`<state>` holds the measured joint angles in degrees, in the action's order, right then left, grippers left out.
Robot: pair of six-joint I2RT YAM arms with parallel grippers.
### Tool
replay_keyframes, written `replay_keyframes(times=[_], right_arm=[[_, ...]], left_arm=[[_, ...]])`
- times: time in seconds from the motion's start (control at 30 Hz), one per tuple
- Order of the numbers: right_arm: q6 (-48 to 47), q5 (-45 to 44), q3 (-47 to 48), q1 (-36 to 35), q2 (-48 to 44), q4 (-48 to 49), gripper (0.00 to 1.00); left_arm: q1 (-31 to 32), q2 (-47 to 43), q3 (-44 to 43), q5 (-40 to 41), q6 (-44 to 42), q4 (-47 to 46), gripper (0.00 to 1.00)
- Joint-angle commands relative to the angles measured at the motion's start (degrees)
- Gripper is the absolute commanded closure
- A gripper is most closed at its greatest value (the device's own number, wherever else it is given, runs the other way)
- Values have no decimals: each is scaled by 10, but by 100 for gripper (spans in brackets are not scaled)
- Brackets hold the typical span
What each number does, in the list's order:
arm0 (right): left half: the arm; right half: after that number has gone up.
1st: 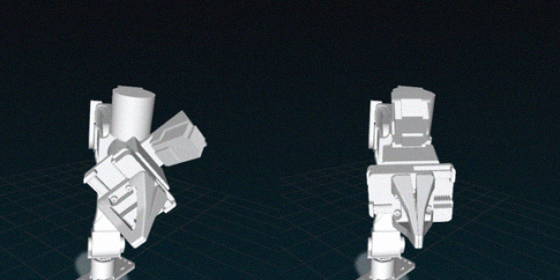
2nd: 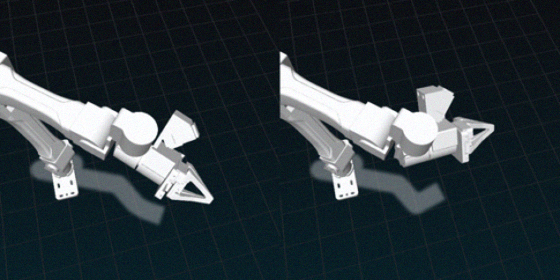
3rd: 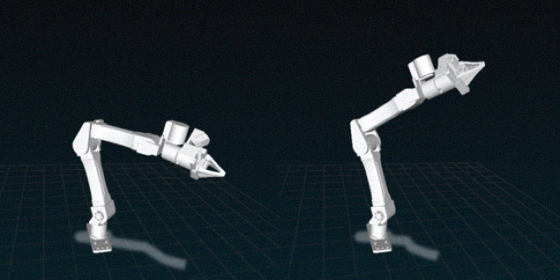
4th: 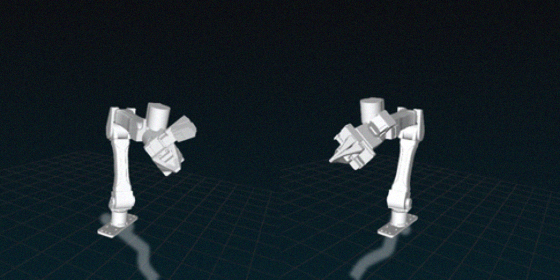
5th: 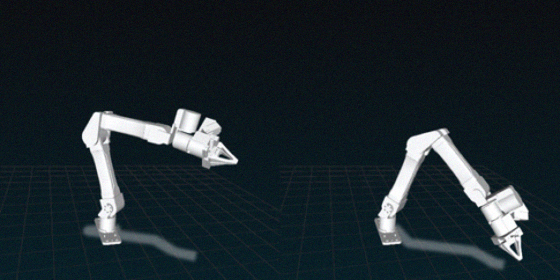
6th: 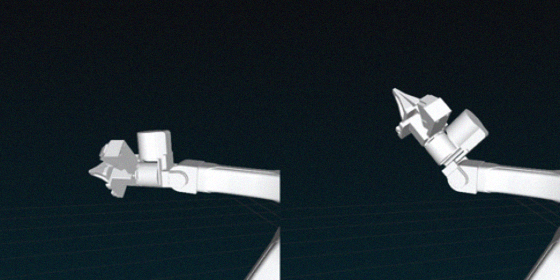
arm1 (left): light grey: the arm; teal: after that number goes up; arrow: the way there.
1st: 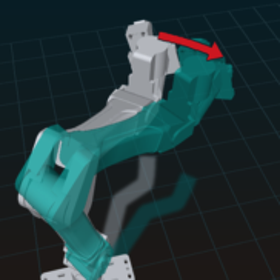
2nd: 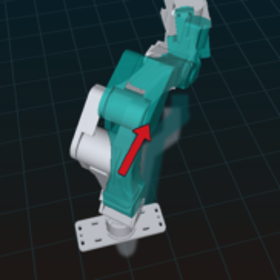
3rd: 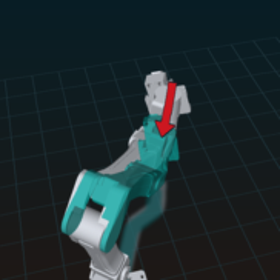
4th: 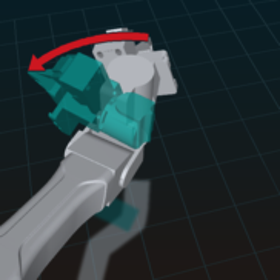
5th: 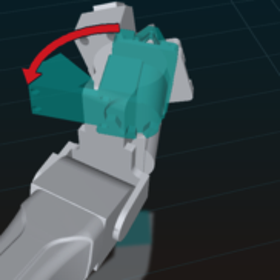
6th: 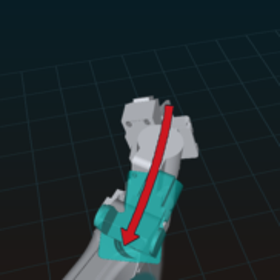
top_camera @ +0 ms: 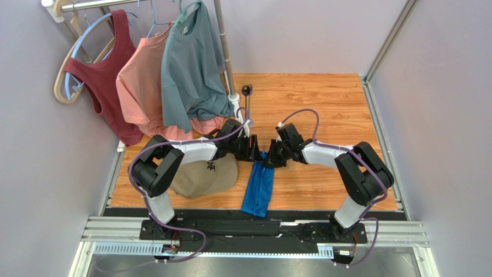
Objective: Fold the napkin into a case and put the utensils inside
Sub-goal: Stuff the top corner of the smaller-rectangle-folded napkin into the folded napkin.
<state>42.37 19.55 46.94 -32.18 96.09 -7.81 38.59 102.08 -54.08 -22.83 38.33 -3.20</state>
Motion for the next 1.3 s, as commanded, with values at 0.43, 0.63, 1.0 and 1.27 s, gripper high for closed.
replay_keyframes(times=[0.43, 0.63, 1.0, 1.27], right_arm=[[212, 5, -10, -11, -23, 64, 98], [242, 1, -25, -14, -32, 98, 97], [156, -6, -18, -2, -21, 30, 100], [136, 0, -26, 19, -36, 16, 100]], left_arm=[[7, -25, 33, -92, -54, -73, 34], [11, -19, 33, -80, -72, -53, 37], [14, -84, 36, -50, -128, 29, 36], [46, -27, 28, -71, -113, 22, 34]])
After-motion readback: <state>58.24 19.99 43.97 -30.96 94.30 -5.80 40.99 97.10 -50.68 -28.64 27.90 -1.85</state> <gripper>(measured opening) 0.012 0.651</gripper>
